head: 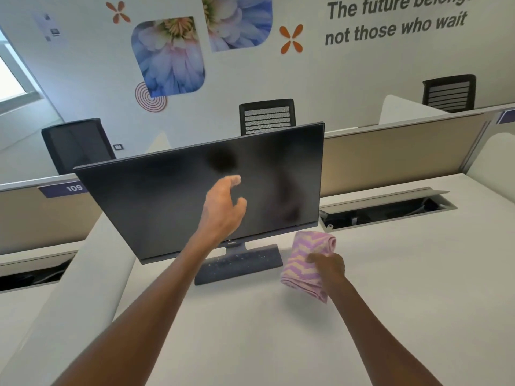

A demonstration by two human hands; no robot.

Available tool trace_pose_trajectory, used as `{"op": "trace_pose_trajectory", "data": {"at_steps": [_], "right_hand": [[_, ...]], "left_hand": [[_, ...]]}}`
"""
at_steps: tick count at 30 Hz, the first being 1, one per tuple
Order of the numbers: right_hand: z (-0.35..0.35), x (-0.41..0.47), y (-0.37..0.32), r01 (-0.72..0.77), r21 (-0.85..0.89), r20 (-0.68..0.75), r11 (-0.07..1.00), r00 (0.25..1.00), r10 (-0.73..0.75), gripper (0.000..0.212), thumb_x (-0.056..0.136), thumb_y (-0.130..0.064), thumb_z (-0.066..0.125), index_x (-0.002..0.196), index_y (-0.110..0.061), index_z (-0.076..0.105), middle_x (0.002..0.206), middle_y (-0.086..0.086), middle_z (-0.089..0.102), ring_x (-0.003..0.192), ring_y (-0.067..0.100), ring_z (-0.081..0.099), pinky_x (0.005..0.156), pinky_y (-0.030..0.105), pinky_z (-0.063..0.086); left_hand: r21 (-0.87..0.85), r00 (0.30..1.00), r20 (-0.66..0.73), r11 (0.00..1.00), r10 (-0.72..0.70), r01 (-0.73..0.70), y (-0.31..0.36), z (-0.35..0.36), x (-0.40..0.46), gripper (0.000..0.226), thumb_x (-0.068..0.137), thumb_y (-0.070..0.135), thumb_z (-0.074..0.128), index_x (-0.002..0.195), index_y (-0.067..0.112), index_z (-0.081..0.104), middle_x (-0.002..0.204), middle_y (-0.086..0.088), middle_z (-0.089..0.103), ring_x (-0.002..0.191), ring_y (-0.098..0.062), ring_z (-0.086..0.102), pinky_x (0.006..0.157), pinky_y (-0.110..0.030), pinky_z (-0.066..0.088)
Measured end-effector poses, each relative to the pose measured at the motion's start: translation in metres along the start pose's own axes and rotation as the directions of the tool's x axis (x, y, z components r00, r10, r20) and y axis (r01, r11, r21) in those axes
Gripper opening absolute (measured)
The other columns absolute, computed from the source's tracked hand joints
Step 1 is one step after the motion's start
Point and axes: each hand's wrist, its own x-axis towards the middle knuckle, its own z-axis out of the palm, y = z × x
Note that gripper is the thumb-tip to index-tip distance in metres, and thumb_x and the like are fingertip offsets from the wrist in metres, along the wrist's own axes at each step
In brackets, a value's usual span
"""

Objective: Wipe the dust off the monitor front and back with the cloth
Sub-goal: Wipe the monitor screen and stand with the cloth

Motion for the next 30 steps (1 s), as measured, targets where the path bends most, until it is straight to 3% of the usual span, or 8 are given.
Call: {"op": "trace_pose_trajectory", "data": {"at_steps": [6, 10, 14, 17, 20, 22, 25, 30], "right_hand": [[-0.018, 0.035, -0.006, -0.043, 0.09, -0.169, 0.995, 0.984, 0.058, 0.06, 0.078, -0.023, 0.077, 0.126, 0.002, 0.053, 0.115, 0.018, 0.063, 0.1, 0.035, 0.063, 0.085, 0.04, 0.055], [-0.023, 0.054, -0.018, -0.027, 0.152, -0.173, 0.988, 0.983, 0.054, 0.057, 0.08, -0.019, 0.076, 0.127, 0.002, 0.052, 0.113, 0.015, 0.06, 0.098, 0.033, 0.06, 0.082, 0.037, 0.051], [-0.008, 0.063, -0.025, -0.094, 0.226, -0.064, 0.97, 0.992, 0.111, 0.061, 0.078, -0.016, 0.077, 0.129, 0.001, 0.048, 0.111, 0.011, 0.052, 0.097, 0.03, 0.056, 0.081, 0.036, 0.048], [0.015, 0.064, -0.016, -0.137, 0.2, 0.046, 0.97, 0.99, 0.13, 0.065, 0.083, -0.026, 0.076, 0.133, -0.004, 0.042, 0.121, 0.011, 0.051, 0.096, 0.025, 0.052, 0.078, 0.034, 0.044], [0.047, 0.053, -0.006, -0.204, 0.301, 0.223, 0.931, 0.965, 0.14, 0.056, 0.082, -0.027, 0.076, 0.127, -0.007, 0.049, 0.119, 0.012, 0.059, 0.095, 0.028, 0.06, 0.079, 0.037, 0.051], [0.075, 0.047, 0.002, -0.264, 0.38, 0.336, 0.887, 0.932, 0.133, 0.048, 0.08, -0.016, 0.075, 0.121, 0.0, 0.054, 0.116, 0.016, 0.064, 0.099, 0.034, 0.064, 0.092, 0.044, 0.053], [0.123, 0.029, 0.01, -0.342, 0.479, 0.461, 0.809, 0.882, 0.1, 0.045, 0.074, 0.003, 0.068, 0.118, 0.009, 0.06, 0.117, 0.022, 0.066, 0.103, 0.04, 0.065, 0.095, 0.052, 0.051], [0.172, -0.007, 0.014, -0.313, 0.327, 0.534, 0.892, 0.84, 0.099, 0.023, 0.084, -0.001, 0.062, 0.107, 0.002, 0.066, 0.111, 0.02, 0.068, 0.103, 0.035, 0.065, 0.096, 0.046, 0.052]], "left_hand": [[0.225, 0.917, -0.219, 0.932, 0.333, -0.284, 0.015, -0.018, 0.034, 0.051, 0.087, 0.003, 0.058, 0.138, 0.006, 0.049, 0.142, -0.01, 0.051, 0.134, -0.023, 0.044, 0.113, -0.022, 0.027], [0.33, 0.892, -0.275, 0.906, 0.359, -0.264, 0.009, -0.033, 0.056, 0.058, 0.089, 0.0, 0.051, 0.146, 0.003, 0.039, 0.155, -0.011, 0.035, 0.147, -0.024, 0.025, 0.122, -0.03, 0.015], [0.362, 0.954, -0.198, 0.921, 0.224, -0.141, -0.004, -0.045, 0.067, 0.058, 0.096, 0.011, 0.045, 0.152, 0.005, 0.028, 0.161, -0.011, 0.024, 0.151, -0.024, 0.014, 0.124, -0.04, 0.006], [0.407, 0.976, -0.128, 0.907, 0.177, -0.111, -0.014, -0.049, 0.064, 0.054, 0.1, 0.02, 0.041, 0.151, 0.007, 0.031, 0.16, -0.01, 0.028, 0.15, -0.024, 0.017, 0.123, -0.043, 0.006], [0.435, 0.977, -0.091, 0.89, 0.193, -0.136, -0.017, -0.054, 0.063, 0.051, 0.101, 0.024, 0.041, 0.149, 0.009, 0.035, 0.158, -0.01, 0.033, 0.148, -0.025, 0.024, 0.123, -0.044, 0.01], [0.43, 0.982, -0.072, 0.894, 0.177, -0.13, -0.014, -0.057, 0.065, 0.051, 0.102, 0.027, 0.04, 0.149, 0.009, 0.036, 0.157, -0.01, 0.034, 0.147, -0.025, 0.026, 0.122, -0.044, 0.012], [0.435, 0.988, -0.038, 0.893, 0.151, -0.12, -0.011, -0.062, 0.065, 0.053, 0.103, 0.03, 0.039, 0.151, 0.009, 0.033, 0.159, -0.008, 0.03, 0.149, -0.023, 0.022, 0.122, -0.042, 0.011], [0.445, 0.989, 0.003, 0.885, 0.149, -0.135, -0.012, -0.067, 0.064, 0.055, 0.103, 0.03, 0.04, 0.153, 0.01, 0.029, 0.161, -0.007, 0.026, 0.15, -0.022, 0.019, 0.122, -0.04, 0.01]]}}
